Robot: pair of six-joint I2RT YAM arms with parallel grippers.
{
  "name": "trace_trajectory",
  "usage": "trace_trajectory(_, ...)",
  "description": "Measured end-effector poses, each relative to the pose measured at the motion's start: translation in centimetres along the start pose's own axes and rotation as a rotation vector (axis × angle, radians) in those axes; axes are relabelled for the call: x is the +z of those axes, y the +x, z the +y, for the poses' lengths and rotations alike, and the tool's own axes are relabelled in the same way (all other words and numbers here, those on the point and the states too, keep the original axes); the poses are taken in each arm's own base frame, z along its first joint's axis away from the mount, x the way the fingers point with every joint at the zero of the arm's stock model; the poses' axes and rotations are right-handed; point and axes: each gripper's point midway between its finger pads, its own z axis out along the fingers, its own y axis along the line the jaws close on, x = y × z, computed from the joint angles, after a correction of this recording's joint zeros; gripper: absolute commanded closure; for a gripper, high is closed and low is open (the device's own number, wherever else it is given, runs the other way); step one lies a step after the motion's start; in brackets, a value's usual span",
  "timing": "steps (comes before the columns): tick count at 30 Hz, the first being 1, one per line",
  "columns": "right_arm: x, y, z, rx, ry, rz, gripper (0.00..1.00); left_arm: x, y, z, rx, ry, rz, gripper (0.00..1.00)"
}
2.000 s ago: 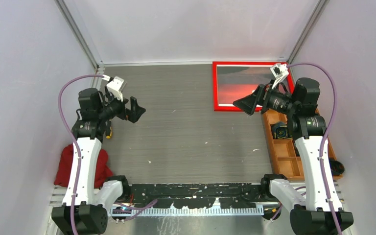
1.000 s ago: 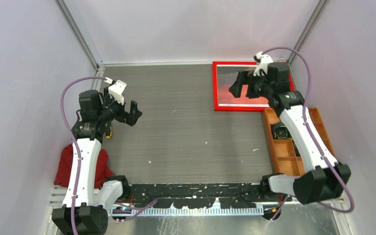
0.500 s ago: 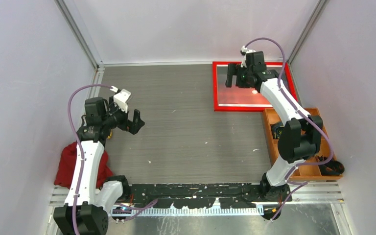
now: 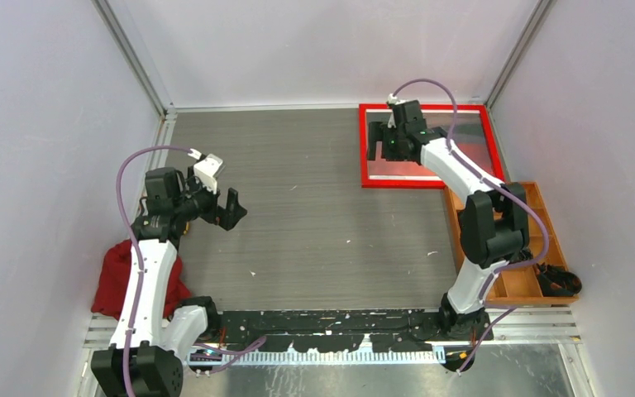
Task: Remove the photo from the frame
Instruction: Move the photo frame to the center of the board.
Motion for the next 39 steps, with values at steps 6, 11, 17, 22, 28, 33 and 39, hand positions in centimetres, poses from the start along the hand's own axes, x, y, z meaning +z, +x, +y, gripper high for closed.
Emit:
trace_trajectory(6, 2.1, 2.5, 2.3, -0.065, 0.03, 0.032, 0.12, 0.0, -0.1, 0.0, 0.002, 0.001, -0.004, 0.01)
trace_trajectory(11, 3.3, 3.9, 3.5, -0.11, 0.056, 0.044, 0.24, 0.0, 0.0, 0.0, 0.002, 0.0, -0.005, 0.01)
trace_trajectory(17, 4.6, 5.1, 3.3, -0.118, 0.076, 0.072, 0.31, 0.1, 0.2, 0.2, 0.0, -0.004, -0.005, 0.01)
trace_trajectory(22, 5.8, 6.3, 2.9, -0.121, 0.087, 0.105, 0.33, 0.1, 0.2, 0.2, 0.0, -0.004, -0.006, 0.01)
trace_trajectory(28, 6.0, 6.6, 3.0, -0.122, 0.081, 0.113, 0.34, 0.1, 0.1, 0.1, 0.007, 0.0, -0.008, 0.01)
trace_trajectory(33, 6.4, 7.1, 3.0, -0.124, 0.08, 0.129, 0.37, 0.1, 0.2, 0.1, 0.012, 0.002, -0.007, 0.01)
trace_trajectory(39, 7.1, 7.8, 2.9, -0.127, 0.08, 0.147, 0.37, 0.1, 0.2, 0.1, 0.012, 0.006, -0.007, 0.01)
